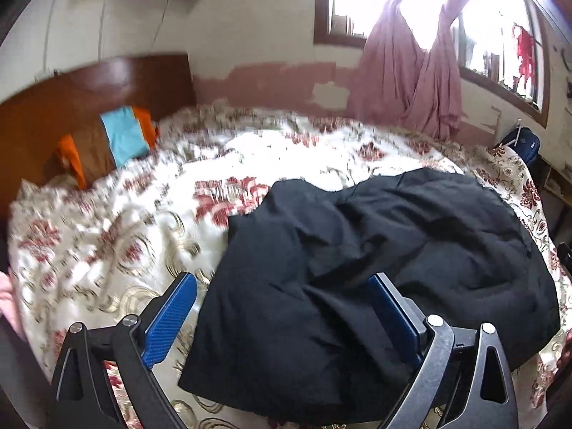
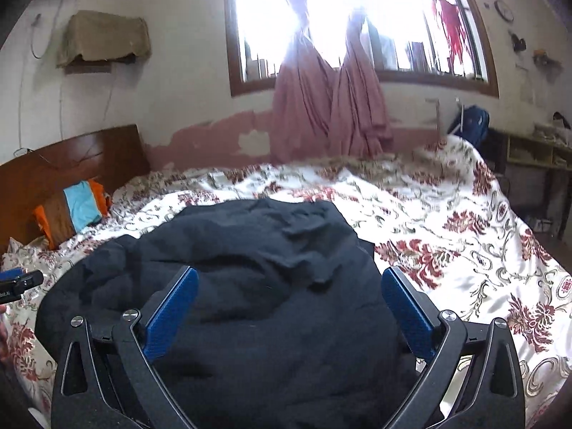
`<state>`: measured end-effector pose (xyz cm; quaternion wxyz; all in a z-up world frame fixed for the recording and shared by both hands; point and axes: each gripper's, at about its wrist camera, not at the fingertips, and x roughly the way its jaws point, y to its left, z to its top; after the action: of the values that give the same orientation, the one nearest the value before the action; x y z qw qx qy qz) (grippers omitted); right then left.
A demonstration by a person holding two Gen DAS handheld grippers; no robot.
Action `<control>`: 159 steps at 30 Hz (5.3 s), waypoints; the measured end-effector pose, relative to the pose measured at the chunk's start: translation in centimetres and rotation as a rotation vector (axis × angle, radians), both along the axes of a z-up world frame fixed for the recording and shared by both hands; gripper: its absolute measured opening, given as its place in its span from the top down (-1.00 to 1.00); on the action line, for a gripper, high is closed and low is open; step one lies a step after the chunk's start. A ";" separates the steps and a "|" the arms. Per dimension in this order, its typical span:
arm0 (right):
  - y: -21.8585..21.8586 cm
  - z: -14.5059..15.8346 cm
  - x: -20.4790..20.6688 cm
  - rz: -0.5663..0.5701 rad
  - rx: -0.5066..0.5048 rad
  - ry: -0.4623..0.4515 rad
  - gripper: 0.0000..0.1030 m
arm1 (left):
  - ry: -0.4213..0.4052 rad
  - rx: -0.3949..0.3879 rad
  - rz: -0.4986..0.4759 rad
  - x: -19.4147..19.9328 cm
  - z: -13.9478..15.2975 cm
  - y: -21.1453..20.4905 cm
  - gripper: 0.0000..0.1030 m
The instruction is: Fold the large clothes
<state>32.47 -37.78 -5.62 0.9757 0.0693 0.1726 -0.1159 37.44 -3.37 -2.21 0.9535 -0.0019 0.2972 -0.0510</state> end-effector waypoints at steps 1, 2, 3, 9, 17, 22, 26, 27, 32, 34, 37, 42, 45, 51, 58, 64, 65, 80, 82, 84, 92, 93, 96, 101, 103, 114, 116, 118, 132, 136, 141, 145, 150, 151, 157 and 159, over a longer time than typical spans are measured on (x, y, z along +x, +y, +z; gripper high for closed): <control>0.2 0.2 -0.5 0.002 -0.003 -0.021 -0.95 | -0.023 0.003 -0.007 -0.7 0.5 -0.2 -0.88; 0.4 0.3 -0.8 0.002 -0.004 -0.033 -0.95 | -0.039 0.004 -0.013 -1.2 0.9 -0.4 -0.89; 0.6 0.5 -1.2 0.006 -0.007 -0.048 -0.95 | -0.054 0.005 -0.022 -1.8 1.4 -0.6 -0.89; 2.1 1.1 -3.2 0.027 -0.025 -0.107 -0.96 | -0.170 0.003 -0.056 -5.9 3.6 -2.1 -0.90; 4.3 1.4 -6.6 0.058 -0.055 -0.203 -0.96 | -0.267 -0.008 -0.077 -10.5 4.4 -3.5 -0.92; 5.6 1.5 -9.4 0.087 -0.069 -0.272 -0.96 | -0.304 -0.028 -0.068 -12.9 3.9 -3.5 -0.92; 6.9 1.5 -11.5 0.114 -0.093 -0.311 -0.96 | -0.313 -0.047 -0.080 -14.4 3.7 -3.1 -0.92; 7.2 1.6 -12.0 0.121 -0.098 -0.315 -0.96 | -0.311 -0.042 -0.081 -14.9 3.7 -3.0 -0.92; 8.9 2.9 -14.4 0.155 -0.091 -0.299 -0.96 | -0.329 -0.037 -0.079 -17.1 4.2 -2.3 -0.93; 9.7 3.4 -15.2 0.175 -0.090 -0.287 -0.96 | -0.336 -0.055 -0.074 -18.1 4.6 -1.7 -0.93; 10.6 4.1 -16.5 0.191 -0.094 -0.267 -0.96 | -0.350 -0.053 -0.053 -19.6 5.2 -1.1 -0.93; 11.4 4.7 -18.3 0.212 -0.083 -0.240 -0.96 | -0.387 -0.027 -0.015 -22.1 5.9 -0.3 -0.93; 11.8 5.1 -19.5 0.215 -0.075 -0.224 -0.96 | -0.360 -0.022 -0.020 -23.0 6.2 0.0 -0.93; 12.8 6.2 -22.3 0.203 -0.092 -0.202 -0.96 | -0.340 -0.023 -0.041 -25.9 6.6 1.1 -0.93; 13.8 6.2 -25.4 0.184 -0.120 -0.175 -0.96 | -0.311 -0.042 -0.015 -28.8 5.9 2.6 -0.93; 13.8 5.5 -26.5 0.210 -0.096 -0.136 -0.96 | -0.306 -0.020 0.001 -30.2 5.3 3.0 -0.94; 13.8 5.3 -26.6 0.212 -0.096 -0.130 -0.96 | -0.300 -0.023 0.003 -30.3 5.2 3.2 -0.94; 12.8 1.5 -24.7 0.207 -0.074 -0.007 -0.96 | -0.184 -0.010 0.019 -29.3 1.5 3.7 -0.94; 12.8 1.2 -24.5 0.208 -0.072 0.004 -0.96 | -0.183 -0.015 0.023 -29.2 1.4 3.8 -0.94; 12.9 1.1 -24.4 0.211 -0.071 0.010 -0.96 | -0.184 -0.016 0.024 -29.2 1.3 3.8 -0.94; 13.4 1.2 -24.1 0.216 -0.075 0.012 -0.96 | -0.178 -0.010 0.033 -28.9 1.2 4.0 -0.94; 13.5 1.2 -24.1 0.216 -0.076 0.012 -0.96 | -0.178 -0.010 0.033 -28.9 1.2 4.1 -0.94; 13.6 1.3 -24.2 0.212 -0.075 0.008 -0.96 | -0.179 -0.010 0.033 -28.9 1.2 4.1 -0.94; 13.5 1.4 -24.3 0.204 -0.071 0.005 -0.96 | -0.185 -0.008 0.036 -29.0 1.3 4.0 -0.94; 13.5 1.5 -24.3 0.200 -0.069 0.003 -0.96 | -0.187 -0.005 0.035 -29.1 1.3 3.9 -0.94; 13.2 1.3 -24.4 0.190 -0.060 0.005 -0.96 | -0.190 -0.005 0.036 -29.3 1.5 3.8 -0.94; 13.2 1.3 -24.4 0.186 -0.060 0.006 -0.96 | -0.187 -0.006 0.035 -29.3 1.5 3.8 -0.94; 13.1 1.3 -24.4 0.185 -0.059 0.005 -0.96 | -0.187 -0.006 0.036 -29.3 1.5 3.8 -0.94; 13.2 1.3 -24.6 0.183 -0.059 0.005 -0.96 | -0.188 -0.004 0.034 -29.3 1.5 3.7 -0.94; 13.3 1.4 -24.6 0.182 -0.058 0.004 -0.96 | -0.188 -0.005 0.034 -29.3 1.5 3.7 -0.94; 13.3 1.4 -24.7 0.181 -0.058 0.004 -0.96 | -0.187 -0.005 0.035 -29.3 1.4 3.7 -0.94; 13.3 1.4 -24.7 0.181 -0.058 0.005 -0.96 | -0.188 -0.005 0.036 -29.3 1.4 3.7 -0.94; 13.3 1.4 -24.7 0.181 -0.058 0.007 -0.96 | -0.188 -0.005 0.035 -29.3 1.4 3.7 -0.94; 13.3 1.5 -24.7 0.181 -0.058 0.007 -0.96 | -0.187 -0.006 0.035 -29.3 1.4 3.7 -0.94; 13.3 1.4 -24.7 0.182 -0.057 0.007 -0.96 | -0.187 -0.006 0.034 -29.4 1.4 3.6 -0.94; 13.3 1.4 -24.7 0.182 -0.057 0.007 -0.96 | -0.187 -0.008 0.034 -29.4 1.4 3.6 -0.94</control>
<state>7.77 -24.52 -4.21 0.9832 0.0252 0.1780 -0.0319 8.07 0.24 -0.80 0.9777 -0.0061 0.2068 -0.0358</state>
